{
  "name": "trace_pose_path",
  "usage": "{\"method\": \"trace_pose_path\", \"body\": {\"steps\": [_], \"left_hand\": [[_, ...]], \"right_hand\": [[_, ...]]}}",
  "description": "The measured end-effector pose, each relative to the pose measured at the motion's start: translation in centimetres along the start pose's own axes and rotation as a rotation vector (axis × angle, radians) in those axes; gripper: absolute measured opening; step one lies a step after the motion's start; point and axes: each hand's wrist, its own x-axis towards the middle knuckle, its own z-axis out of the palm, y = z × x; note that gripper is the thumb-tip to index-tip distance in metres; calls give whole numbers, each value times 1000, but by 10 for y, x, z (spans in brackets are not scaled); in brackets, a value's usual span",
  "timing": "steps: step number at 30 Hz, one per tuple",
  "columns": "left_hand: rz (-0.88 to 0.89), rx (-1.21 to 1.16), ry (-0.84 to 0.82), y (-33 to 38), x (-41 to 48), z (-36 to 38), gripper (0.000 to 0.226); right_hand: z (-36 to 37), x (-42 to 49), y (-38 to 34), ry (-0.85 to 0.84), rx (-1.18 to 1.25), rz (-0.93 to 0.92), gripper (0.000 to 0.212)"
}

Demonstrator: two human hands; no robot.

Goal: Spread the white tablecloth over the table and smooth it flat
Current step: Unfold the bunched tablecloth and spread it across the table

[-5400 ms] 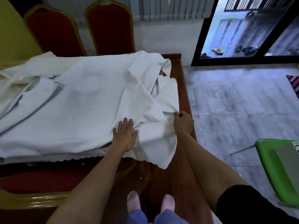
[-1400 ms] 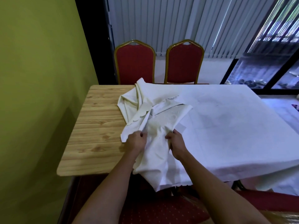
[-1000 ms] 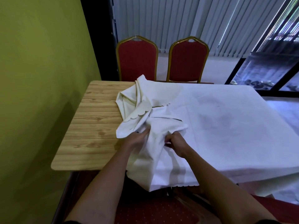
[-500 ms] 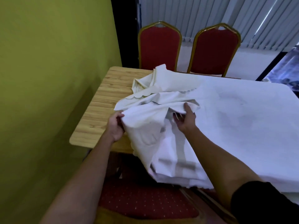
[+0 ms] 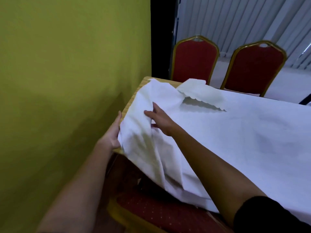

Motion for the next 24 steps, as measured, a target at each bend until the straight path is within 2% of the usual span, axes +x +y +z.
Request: {"method": "trace_pose_path", "body": {"steps": [3, 6, 10, 13, 15, 16, 19, 20, 21, 22, 24], "left_hand": [[181, -164, 73, 11, -5, -24, 46], [340, -191, 248, 17, -12, -70, 31], [323, -126, 273, 12, -23, -126, 45], [442, -247, 382, 6, -24, -161, 35], [511, -384, 526, 4, -21, -182, 28], [527, -287, 679, -2, -24, -189, 28], [342, -184, 943, -24, -32, -203, 25], [262, -72, 969, -28, -34, -199, 31], [204, 31, 979, -30, -30, -199, 28], [165, 38, 946, -27, -28, -194, 19], [107, 195, 1007, -17, -13, -185, 41]], "right_hand": [[27, 15, 12, -66, -239, -9, 56], [48, 26, 41, -66, -461, 69, 65], [75, 29, 78, -183, -795, 160, 69], [90, 22, 86, -287, -852, 196, 67], [90, 20, 90, -319, -861, 224, 63], [88, 19, 91, -280, -851, 228, 58], [72, 19, 95, 17, -793, 166, 40], [63, 18, 95, 123, -771, 141, 36], [55, 17, 94, 220, -744, 122, 34], [46, 16, 93, 307, -719, 107, 33], [30, 17, 90, 455, -701, 75, 33]]}}
